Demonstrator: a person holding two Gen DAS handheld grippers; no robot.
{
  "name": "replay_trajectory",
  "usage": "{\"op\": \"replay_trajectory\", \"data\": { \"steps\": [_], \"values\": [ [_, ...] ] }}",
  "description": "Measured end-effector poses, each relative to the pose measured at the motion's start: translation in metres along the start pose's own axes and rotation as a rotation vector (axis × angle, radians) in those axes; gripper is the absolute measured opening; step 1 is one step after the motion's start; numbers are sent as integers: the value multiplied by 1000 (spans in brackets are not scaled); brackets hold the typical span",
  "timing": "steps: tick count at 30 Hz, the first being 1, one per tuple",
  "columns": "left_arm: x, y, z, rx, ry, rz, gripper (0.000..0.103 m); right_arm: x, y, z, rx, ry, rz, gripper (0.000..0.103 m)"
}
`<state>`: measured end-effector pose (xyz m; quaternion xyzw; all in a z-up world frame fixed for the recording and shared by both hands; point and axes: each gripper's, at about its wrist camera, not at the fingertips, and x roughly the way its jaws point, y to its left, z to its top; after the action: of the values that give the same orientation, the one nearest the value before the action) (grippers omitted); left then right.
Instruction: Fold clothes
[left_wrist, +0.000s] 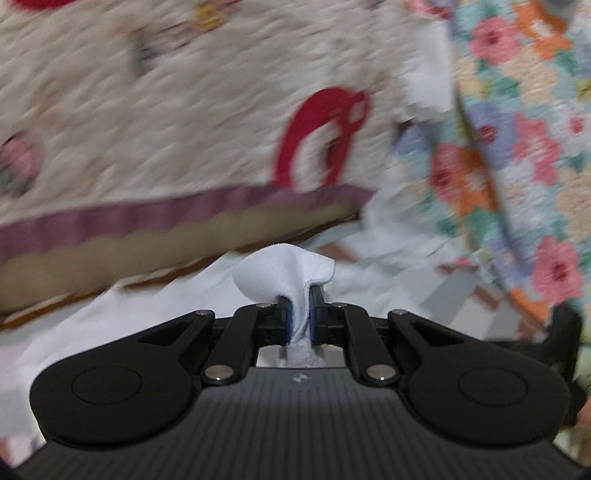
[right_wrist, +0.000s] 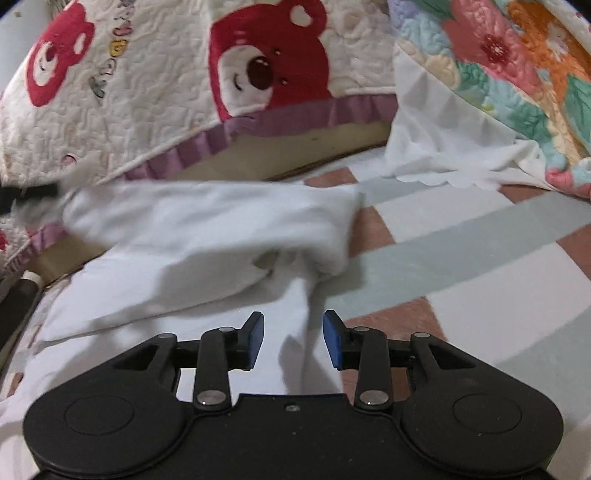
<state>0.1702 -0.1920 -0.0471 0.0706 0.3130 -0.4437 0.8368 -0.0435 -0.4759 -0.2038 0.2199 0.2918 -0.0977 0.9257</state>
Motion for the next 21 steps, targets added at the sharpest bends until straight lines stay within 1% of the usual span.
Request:
{"op": "replay_trajectory", "data": {
  "steps": [1, 4, 6, 7, 9, 11, 12, 13, 15, 17, 18, 20, 21],
  "values": [
    [-2, 10, -10, 2, 23, 32, 8, 3, 1, 0, -5, 4, -1, 45],
    [1, 38, -24, -15, 112, 75, 8, 13, 8, -3, -39, 13, -15, 49],
    [4, 47, -27, 9, 138, 73, 8, 24, 17, -6, -87, 0, -55, 50],
    [5, 50, -25, -1, 141, 75, 8, 29, 22, -5, -119, -2, -69, 53],
    [5, 59, -18, -83, 125, 62, 8, 37, 32, -3, -187, -1, -89, 54],
    [0, 65, -11, -152, 83, 28, 8, 42, 34, -2, -222, -13, -118, 53],
    [-3, 68, -7, -175, 58, 20, 8, 45, 34, -1, -238, -20, -134, 51],
    [-5, 68, -4, -182, 41, 22, 8, 42, 33, 1, -245, -41, -147, 40],
    [-10, 70, 0, -186, 1, 38, 8, 31, 30, 9, -252, -96, -168, 12],
    [-13, 78, 0, -221, -24, 41, 8, 20, 26, 16, -259, -152, -189, 12],
    [-12, 84, -5, -263, -23, 35, 8, 14, 24, 19, -262, -180, -199, 0],
    [-3, 97, -20, -343, 37, 56, 8, 15, 6, 23, -184, -158, -231, 1],
    [2, 102, -31, -364, 67, 56, 8, 16, -6, 25, -136, -140, -247, 1]
  ]
}}
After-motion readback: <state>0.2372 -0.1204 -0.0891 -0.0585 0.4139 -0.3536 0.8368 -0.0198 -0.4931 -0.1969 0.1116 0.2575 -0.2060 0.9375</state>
